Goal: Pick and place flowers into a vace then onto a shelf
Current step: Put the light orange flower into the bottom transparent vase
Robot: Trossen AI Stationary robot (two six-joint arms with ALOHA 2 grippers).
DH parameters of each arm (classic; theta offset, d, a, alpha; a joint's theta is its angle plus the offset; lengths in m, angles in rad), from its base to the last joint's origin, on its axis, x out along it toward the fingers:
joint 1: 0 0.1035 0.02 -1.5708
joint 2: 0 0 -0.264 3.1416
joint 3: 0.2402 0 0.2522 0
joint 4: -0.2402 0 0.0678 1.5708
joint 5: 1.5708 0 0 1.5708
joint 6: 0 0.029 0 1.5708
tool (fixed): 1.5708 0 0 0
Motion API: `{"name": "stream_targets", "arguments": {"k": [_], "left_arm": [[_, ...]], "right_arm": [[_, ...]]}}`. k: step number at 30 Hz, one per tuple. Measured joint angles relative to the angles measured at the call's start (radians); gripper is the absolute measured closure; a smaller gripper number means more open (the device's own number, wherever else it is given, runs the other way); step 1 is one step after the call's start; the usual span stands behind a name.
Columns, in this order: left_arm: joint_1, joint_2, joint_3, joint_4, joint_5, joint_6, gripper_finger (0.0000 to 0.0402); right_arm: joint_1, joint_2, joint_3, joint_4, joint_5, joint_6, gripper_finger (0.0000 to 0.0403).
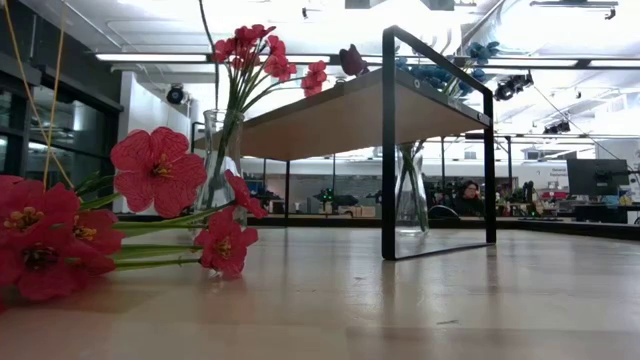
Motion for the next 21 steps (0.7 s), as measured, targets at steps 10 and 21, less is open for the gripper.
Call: {"name": "stream_targets", "arguments": {"k": [10,21], "left_arm": [[0.029,0.0,-0.035,0.039,0.002,-0.022,0.0372],[0.028,0.051,-0.037,0.067,0.002,-0.011,0.0372]], "right_arm": [[-0.001,0.0,0.0,0.0,-0.003,0.0,0.0304],[-0.001,0.0,0.0,0.0,-0.045,-0.001,0.0304]]}}
